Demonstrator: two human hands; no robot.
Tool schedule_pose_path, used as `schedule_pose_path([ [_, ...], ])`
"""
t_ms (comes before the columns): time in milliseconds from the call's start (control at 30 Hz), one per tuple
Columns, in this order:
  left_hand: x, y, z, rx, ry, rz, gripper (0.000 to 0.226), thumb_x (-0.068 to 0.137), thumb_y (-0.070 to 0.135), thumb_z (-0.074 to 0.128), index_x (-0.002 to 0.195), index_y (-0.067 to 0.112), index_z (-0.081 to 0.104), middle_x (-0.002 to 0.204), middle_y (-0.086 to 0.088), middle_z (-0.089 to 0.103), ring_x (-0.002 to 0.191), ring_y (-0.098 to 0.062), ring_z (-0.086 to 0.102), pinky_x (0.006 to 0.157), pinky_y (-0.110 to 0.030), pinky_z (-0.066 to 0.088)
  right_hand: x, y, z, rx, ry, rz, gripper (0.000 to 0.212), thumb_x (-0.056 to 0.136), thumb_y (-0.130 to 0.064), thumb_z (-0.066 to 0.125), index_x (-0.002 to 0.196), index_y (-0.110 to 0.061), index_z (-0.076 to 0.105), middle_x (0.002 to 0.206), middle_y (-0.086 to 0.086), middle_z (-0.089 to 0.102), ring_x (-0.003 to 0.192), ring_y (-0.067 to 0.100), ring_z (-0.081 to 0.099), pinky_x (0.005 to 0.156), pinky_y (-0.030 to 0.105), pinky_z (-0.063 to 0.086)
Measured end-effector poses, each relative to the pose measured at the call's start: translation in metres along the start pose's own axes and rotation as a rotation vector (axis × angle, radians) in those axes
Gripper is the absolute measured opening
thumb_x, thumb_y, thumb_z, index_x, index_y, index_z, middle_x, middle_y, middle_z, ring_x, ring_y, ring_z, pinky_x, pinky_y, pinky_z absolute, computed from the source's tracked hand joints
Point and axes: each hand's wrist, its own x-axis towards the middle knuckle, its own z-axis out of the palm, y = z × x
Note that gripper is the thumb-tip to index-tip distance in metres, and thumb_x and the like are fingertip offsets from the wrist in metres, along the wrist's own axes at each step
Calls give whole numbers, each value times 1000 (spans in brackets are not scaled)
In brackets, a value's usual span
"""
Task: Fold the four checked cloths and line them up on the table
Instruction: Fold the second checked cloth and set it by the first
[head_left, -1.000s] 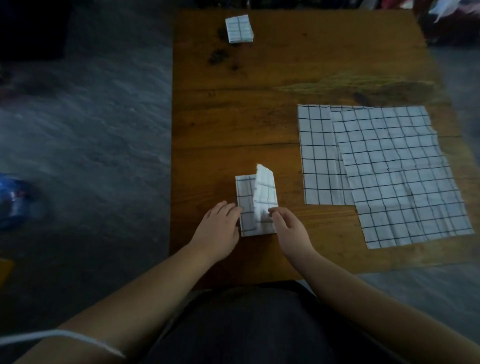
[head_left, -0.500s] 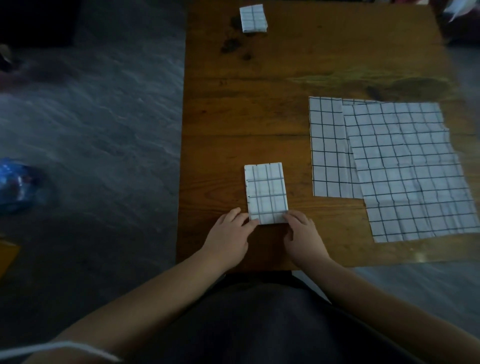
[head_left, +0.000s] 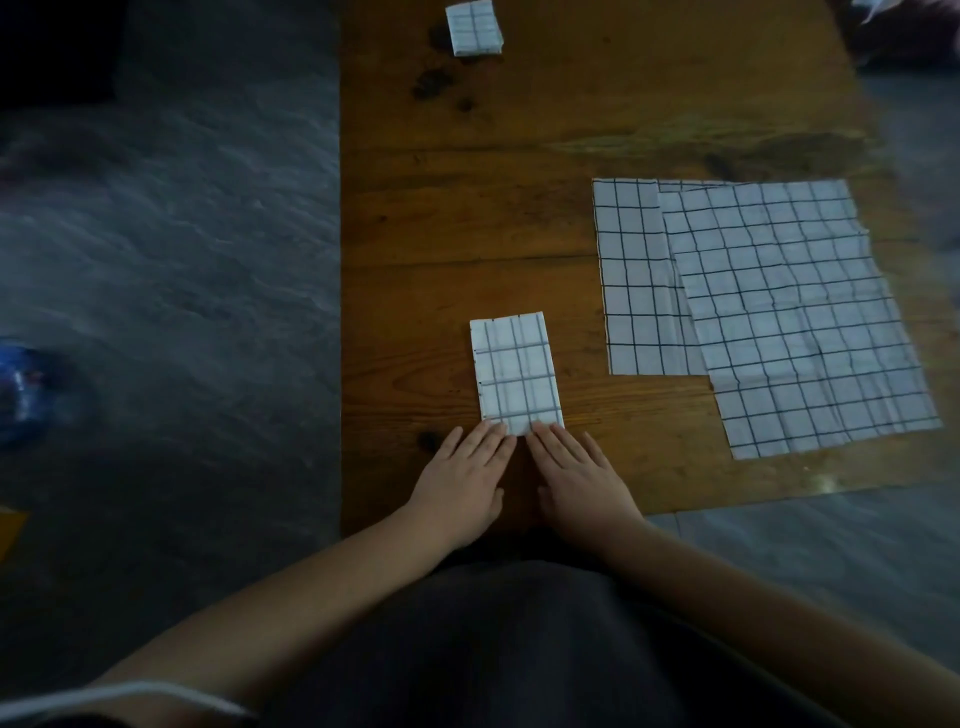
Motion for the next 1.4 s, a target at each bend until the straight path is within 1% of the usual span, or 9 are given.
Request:
schedule_pose_path([
  [300, 10, 12, 2, 49, -7, -52, 72, 105, 45, 29, 162, 14, -1, 170, -6, -5, 157, -21, -8, 126, -48, -1, 6, -14, 2, -13, -7, 5, 68, 106, -40, 27, 161, -21, -6, 169, -2, -11, 153, 12, -16, 126, 46, -5],
  [500, 7, 8, 8, 68, -2, -66, 75, 104, 48, 31, 162, 15, -3, 170, -5, -7, 156, -21, -9, 126, -48, -2, 7, -9, 5, -15, 5, 9, 69, 105, -39, 32, 161, -21, -5, 169, -3, -10, 153, 12, -15, 127, 46, -3],
  [733, -4, -11, 7, 40, -15, -67, 71, 106, 48, 27, 162, 17, -5, 170, -1, -9, 156, -19, -12, 126, -45, -6, -2, 0, 0, 127, 33, 159, 73, 106, -37, 37, 161, -14, -5, 170, 3, -6, 156, 16, -8, 125, 37, -5],
  [867, -1, -16, -2, 6, 32, -110, 69, 106, 48, 29, 162, 16, 5, 171, -3, -1, 156, -22, -10, 127, -45, -3, 0, -10, -11, 221, 80, 135, 66, 105, -34, 41, 161, -14, 12, 169, 4, 12, 156, 19, 8, 121, 32, 2],
  [933, 0, -23, -7, -13, 50, -170, 70, 105, 48, 30, 162, 14, 8, 171, -5, 0, 156, -26, -10, 127, -47, 1, 1, -17, -14, 179, 137, 42, 57, 104, -32, 43, 157, -16, 30, 163, 2, 32, 150, 18, 24, 122, 32, 11],
  [1000, -1, -33, -12, -20, 63, -220, 70, 105, 48, 32, 162, 14, 11, 171, -7, 2, 156, -29, -9, 127, -48, 5, 2, -30, -15, 116, 131, -84, 54, 102, -32, 45, 154, -18, 37, 157, 0, 41, 146, 17, 30, 122, 32, 13],
  [1133, -5, -53, -16, -40, 73, -304, 68, 105, 45, 32, 162, 16, 11, 170, -9, 3, 156, -31, -9, 127, -49, 8, 12, -53, -7, 63, 23, -228, 67, 100, -36, 45, 161, -23, 20, 167, -1, 22, 155, 15, 12, 119, 32, -5],
  [1233, -13, -58, -19, -95, 102, -332, 68, 105, 39, 36, 162, 16, 8, 170, -9, 2, 156, -29, -8, 127, -47, 10, 19, -59, -8, 77, -18, -280, 70, 101, -32, 44, 162, -26, 10, 170, -4, 11, 155, 12, 2, 121, 32, -9],
  [1400, -32, -40, -15, -249, 160, -199, 67, 102, 20, 44, 162, 19, 14, 170, -1, 11, 156, -19, 1, 126, -40, 12, 21, -46, -16, 109, 120, -109, 67, 102, -20, 43, 161, -24, 13, 170, -3, 10, 155, 12, 1, 124, 34, -5],
])
